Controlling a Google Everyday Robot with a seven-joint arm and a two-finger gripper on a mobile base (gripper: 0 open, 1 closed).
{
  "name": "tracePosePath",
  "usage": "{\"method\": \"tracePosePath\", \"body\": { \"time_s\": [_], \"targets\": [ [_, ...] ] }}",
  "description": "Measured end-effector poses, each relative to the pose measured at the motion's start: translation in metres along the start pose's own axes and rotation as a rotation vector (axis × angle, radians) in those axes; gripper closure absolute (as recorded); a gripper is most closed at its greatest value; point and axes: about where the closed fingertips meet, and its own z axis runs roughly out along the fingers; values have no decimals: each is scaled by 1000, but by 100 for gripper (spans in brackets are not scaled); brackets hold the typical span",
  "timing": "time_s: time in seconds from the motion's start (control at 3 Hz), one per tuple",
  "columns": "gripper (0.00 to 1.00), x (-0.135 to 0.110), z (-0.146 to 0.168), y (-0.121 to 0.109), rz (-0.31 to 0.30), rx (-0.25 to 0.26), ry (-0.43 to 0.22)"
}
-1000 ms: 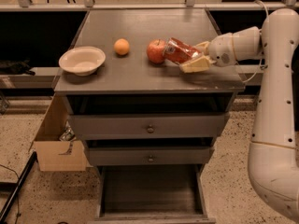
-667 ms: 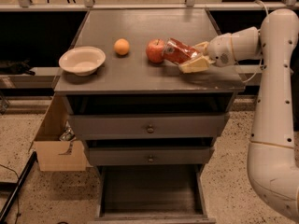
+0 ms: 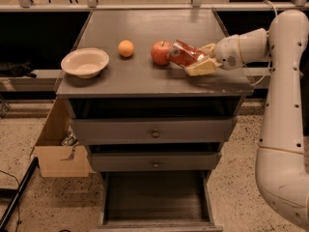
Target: Pick coke can from bottom drawer and place on counter
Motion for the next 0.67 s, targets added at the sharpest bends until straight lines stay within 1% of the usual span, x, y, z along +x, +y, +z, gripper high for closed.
{"method": "tracePosePath", "body": {
  "time_s": [0.67],
  "targets": [
    [13, 0, 0, 0, 0, 0, 0]
  ]
}}
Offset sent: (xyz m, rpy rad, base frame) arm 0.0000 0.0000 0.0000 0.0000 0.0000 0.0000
